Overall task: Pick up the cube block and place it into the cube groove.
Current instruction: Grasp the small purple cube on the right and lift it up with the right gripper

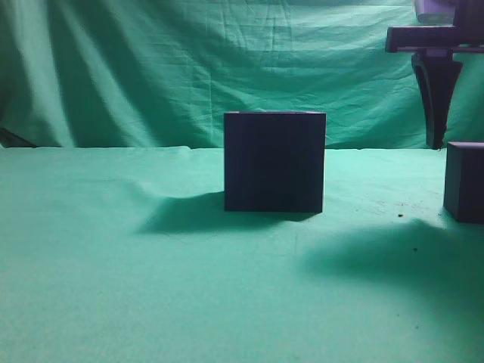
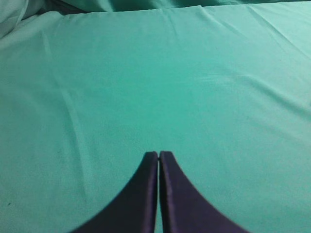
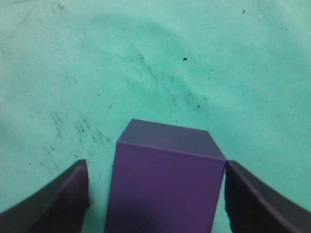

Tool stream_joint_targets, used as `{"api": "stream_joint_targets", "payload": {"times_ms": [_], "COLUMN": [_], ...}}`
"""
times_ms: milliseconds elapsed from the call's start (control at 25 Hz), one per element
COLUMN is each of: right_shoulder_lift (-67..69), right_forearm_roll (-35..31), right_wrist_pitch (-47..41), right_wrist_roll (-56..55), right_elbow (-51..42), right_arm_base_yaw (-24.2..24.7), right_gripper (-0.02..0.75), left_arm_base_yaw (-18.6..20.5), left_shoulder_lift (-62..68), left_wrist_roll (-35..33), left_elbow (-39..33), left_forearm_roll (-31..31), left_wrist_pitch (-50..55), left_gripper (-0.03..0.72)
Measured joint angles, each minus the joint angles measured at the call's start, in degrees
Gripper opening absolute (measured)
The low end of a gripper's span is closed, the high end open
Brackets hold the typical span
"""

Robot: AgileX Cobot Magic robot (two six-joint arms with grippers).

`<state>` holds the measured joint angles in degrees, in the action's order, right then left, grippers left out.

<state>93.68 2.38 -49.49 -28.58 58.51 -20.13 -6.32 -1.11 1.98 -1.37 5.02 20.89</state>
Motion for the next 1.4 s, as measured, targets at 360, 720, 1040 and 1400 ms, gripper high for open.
{"api": "stream_joint_targets", "payload": {"times_ms": [360,720,1040,1400], "right_shoulder_lift": [2.3,2.9,3.4,3.5], "right_forearm_roll": [0.1,0.0,0.0,0.1], "right_wrist_pitch": [-0.5,-0.8,-5.2,-20.4], "right_wrist_roll": [0.0,-0.5,-0.6,12.6], "right_elbow": [0.0,0.2,3.5,28.3], "right_arm_base_yaw": [0.0,0.0,0.0,-2.1], "right_gripper": [0.528,0.422,0.436,0.436], "left_arm_base_yaw": [0.0,0.0,0.0,0.0], "left_shoulder_lift": [0.0,0.0,0.0,0.0], "left_wrist_roll": [0.0,0.0,0.0,0.0], "left_elbow": [0.0,0.0,0.0,0.0], "left_forearm_roll": [0.0,0.0,0.0,0.0], "left_wrist_pitch": [0.0,0.0,0.0,0.0], "left_gripper": [0.000,0.000,0.000,0.000]}}
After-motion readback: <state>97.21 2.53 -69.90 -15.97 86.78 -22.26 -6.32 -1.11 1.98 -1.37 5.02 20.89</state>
